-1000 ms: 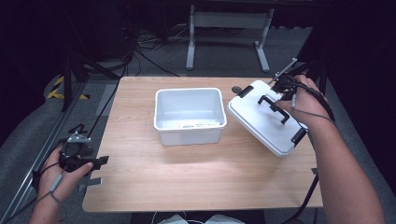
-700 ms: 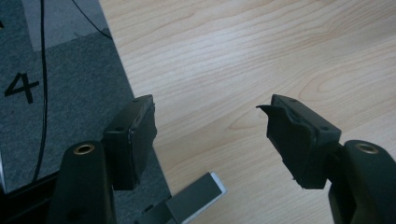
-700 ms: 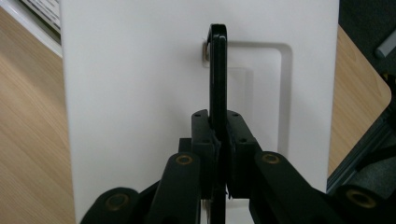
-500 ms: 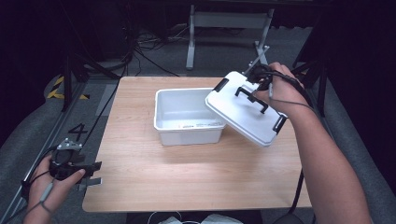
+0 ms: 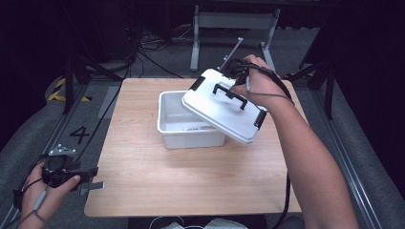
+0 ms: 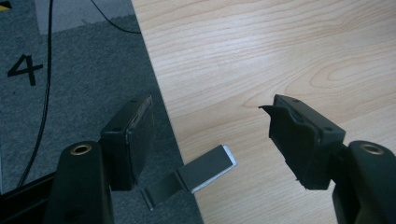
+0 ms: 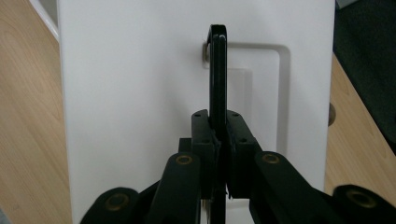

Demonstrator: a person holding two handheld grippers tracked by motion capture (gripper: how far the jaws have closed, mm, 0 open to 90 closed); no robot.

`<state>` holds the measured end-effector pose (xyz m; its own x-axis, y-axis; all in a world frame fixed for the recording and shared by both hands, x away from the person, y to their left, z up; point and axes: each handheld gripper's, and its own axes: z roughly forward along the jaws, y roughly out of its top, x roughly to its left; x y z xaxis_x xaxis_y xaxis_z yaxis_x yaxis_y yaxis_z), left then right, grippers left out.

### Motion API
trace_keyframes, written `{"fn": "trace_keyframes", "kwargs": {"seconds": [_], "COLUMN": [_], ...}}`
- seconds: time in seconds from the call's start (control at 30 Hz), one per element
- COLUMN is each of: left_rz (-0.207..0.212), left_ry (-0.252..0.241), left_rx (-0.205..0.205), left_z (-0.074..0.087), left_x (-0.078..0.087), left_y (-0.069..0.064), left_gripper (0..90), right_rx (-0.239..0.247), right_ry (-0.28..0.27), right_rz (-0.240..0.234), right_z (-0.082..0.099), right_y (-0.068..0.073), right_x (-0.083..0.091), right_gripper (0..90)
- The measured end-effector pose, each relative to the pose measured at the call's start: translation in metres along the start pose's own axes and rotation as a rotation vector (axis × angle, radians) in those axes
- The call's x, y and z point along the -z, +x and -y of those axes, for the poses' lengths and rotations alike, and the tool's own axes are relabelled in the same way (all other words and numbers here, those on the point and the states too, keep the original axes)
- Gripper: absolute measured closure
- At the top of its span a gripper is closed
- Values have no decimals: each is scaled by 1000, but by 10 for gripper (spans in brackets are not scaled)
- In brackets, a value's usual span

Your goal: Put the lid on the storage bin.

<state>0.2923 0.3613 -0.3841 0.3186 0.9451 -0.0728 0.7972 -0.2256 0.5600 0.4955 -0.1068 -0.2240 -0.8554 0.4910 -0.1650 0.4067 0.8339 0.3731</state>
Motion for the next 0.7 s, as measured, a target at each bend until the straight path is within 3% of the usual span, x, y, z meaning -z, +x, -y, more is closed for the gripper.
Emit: {"fn": "trace_keyframes", "kwargs": {"seconds": [0.27, 0.7], "left_rz": [14, 27], "left_ry": [6, 4], "left_rx": [-16, -23], "left_z": [-7, -11], "left_x": [-3, -6], "left_y": [-1, 0], "left_gripper": [317, 315], "right_rx": [63, 130], "right_ry": [13, 16], "right_rz": [-6, -26], "right_z": [-30, -52], "right_y": [19, 33], "right_x": [-15, -34], "right_gripper": [851, 851]}}
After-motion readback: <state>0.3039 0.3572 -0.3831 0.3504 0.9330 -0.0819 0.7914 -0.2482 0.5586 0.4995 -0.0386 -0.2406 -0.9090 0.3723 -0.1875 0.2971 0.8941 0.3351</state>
